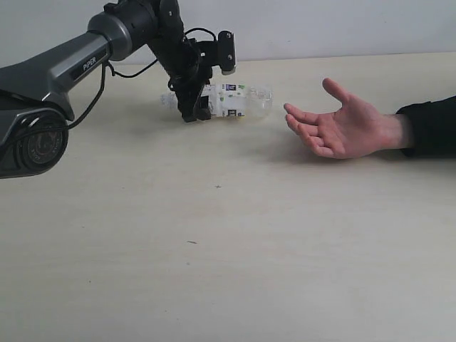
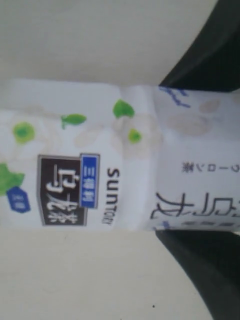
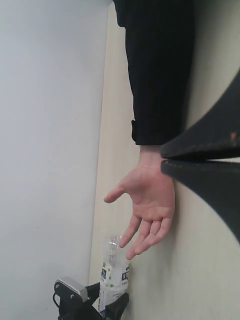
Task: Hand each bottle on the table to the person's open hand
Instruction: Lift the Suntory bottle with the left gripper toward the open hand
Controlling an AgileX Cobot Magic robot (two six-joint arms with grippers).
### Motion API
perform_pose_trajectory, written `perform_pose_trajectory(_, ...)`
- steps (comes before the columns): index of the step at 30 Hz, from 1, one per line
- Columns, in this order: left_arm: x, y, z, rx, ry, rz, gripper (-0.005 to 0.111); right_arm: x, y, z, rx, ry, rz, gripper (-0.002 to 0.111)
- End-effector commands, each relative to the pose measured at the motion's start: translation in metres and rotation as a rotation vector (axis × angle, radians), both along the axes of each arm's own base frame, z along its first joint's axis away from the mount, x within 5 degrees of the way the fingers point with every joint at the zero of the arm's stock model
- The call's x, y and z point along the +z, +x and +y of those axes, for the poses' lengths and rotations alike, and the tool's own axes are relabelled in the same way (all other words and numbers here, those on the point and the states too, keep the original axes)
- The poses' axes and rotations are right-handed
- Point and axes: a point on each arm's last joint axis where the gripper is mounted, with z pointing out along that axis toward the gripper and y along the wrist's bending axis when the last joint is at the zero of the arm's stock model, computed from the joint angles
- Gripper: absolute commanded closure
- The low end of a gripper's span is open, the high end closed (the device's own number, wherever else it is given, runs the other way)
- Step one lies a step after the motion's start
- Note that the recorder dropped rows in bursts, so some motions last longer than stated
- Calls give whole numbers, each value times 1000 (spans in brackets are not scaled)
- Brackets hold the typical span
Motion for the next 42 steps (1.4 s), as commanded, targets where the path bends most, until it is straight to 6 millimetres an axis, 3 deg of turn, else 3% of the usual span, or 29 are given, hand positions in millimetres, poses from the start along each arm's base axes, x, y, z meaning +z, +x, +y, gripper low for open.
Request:
perform_pose_trajectory(1, 26, -4, 0, 89, -28, 15, 106, 0, 0, 0, 6, 1, -6, 108)
perform_pose_trajectory(8, 74, -7, 5, 504, -193, 42, 106, 0, 0, 0, 5, 2, -6, 108)
perform_pose_trajectory(16, 112, -22, 10, 1023, -382, 184, 107, 0, 0, 0, 5, 2, -6, 108)
perform_pose_trajectory(19, 114, -45, -16, 996, -376, 280, 107, -1, 0, 0, 4, 1, -4, 108)
perform_pose_trajectory(24, 112, -90, -55, 1015, -209, 228, 107, -1, 0, 0, 4, 1, -4, 108)
perform_pose_trajectory(26, 119, -114, -71, 1004, -164, 198, 107, -1, 0, 0, 4, -1, -4, 108)
perform_pose_trajectory(30, 147, -155, -84, 1051, -166, 122, 107, -1, 0, 0, 4, -1, -4, 108)
perform_pose_trajectory(32, 164, -176, -86, 1093, -199, 101, 107, -1, 0, 0, 3, 1, -2, 108)
perform_pose_trajectory(36, 178, -211, -97, 1112, -349, 108, 107, -1, 0, 0, 3, 1, -2, 108)
perform_pose_trajectory(42, 155, -251, -138, 1088, -662, 210, 107, -1, 0, 0, 4, -1, -2, 108)
